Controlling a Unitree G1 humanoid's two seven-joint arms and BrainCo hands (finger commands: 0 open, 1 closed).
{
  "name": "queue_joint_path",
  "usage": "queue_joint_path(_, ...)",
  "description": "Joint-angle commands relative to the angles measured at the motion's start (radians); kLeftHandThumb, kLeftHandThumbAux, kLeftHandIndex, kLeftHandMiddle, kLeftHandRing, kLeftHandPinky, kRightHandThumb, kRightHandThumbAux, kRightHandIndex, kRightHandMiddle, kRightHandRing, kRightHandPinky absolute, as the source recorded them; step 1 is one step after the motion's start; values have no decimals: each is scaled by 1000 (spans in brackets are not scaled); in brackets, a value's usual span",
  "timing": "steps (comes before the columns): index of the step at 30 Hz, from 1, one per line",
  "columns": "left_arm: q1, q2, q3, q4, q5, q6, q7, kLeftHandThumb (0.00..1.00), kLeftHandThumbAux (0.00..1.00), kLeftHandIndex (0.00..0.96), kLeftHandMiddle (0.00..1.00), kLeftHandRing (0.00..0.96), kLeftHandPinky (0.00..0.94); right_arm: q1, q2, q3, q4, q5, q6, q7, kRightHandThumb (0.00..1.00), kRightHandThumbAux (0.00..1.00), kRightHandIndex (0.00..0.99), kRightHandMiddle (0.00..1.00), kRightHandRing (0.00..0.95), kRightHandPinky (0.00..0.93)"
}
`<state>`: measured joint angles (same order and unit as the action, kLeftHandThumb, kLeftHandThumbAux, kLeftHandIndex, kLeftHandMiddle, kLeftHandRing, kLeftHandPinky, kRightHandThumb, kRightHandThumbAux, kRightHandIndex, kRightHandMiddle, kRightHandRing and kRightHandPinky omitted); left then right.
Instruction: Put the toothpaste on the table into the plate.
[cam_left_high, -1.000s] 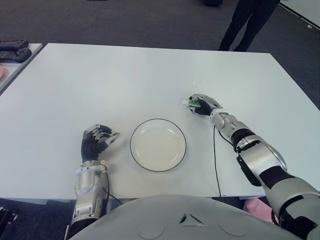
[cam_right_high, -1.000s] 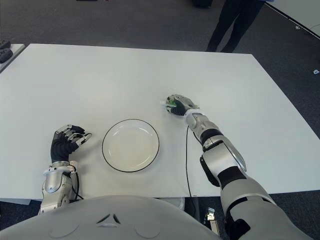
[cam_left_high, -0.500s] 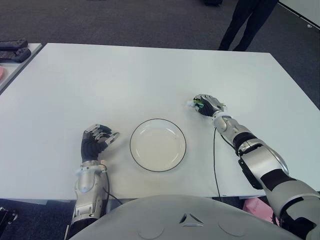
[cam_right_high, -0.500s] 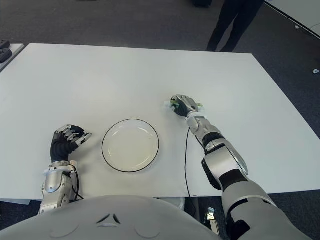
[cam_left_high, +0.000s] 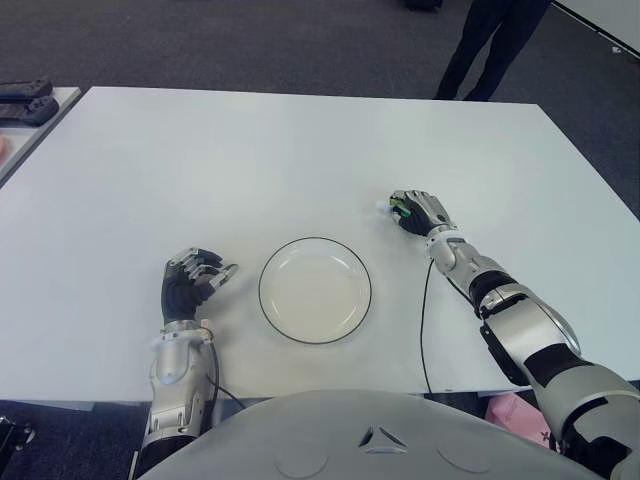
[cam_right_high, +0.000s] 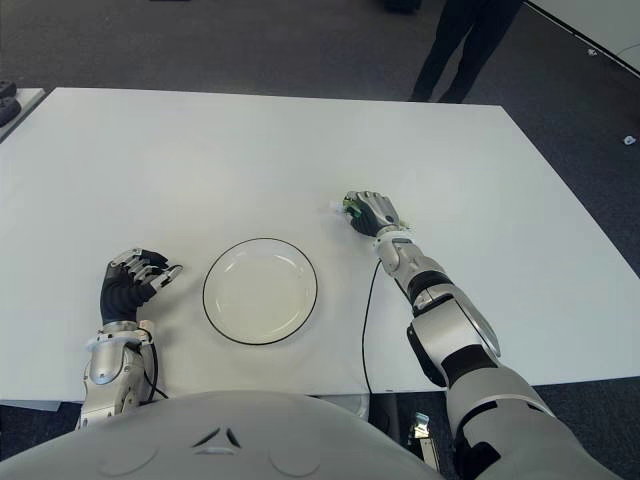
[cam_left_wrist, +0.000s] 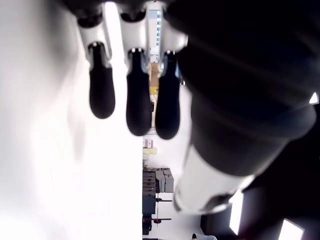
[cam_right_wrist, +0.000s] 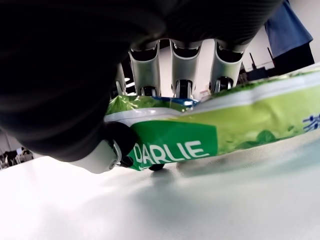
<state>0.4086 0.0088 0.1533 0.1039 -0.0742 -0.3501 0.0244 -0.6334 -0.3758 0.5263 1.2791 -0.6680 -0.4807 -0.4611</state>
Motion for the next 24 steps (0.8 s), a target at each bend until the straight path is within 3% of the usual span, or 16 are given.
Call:
queue_joint_path(1,8,-11,0,15,6,42,12,1,998,561,535,544,527,34,-5,15,13,-20,-13,4,720,715,440,859,845,849)
queue_joint_path(24,-16,-22,1,46,9,25,20,8,998,555,532,542,522,12,-51,-6,-81,-21,-145,-98,718,715,440,869,857,842)
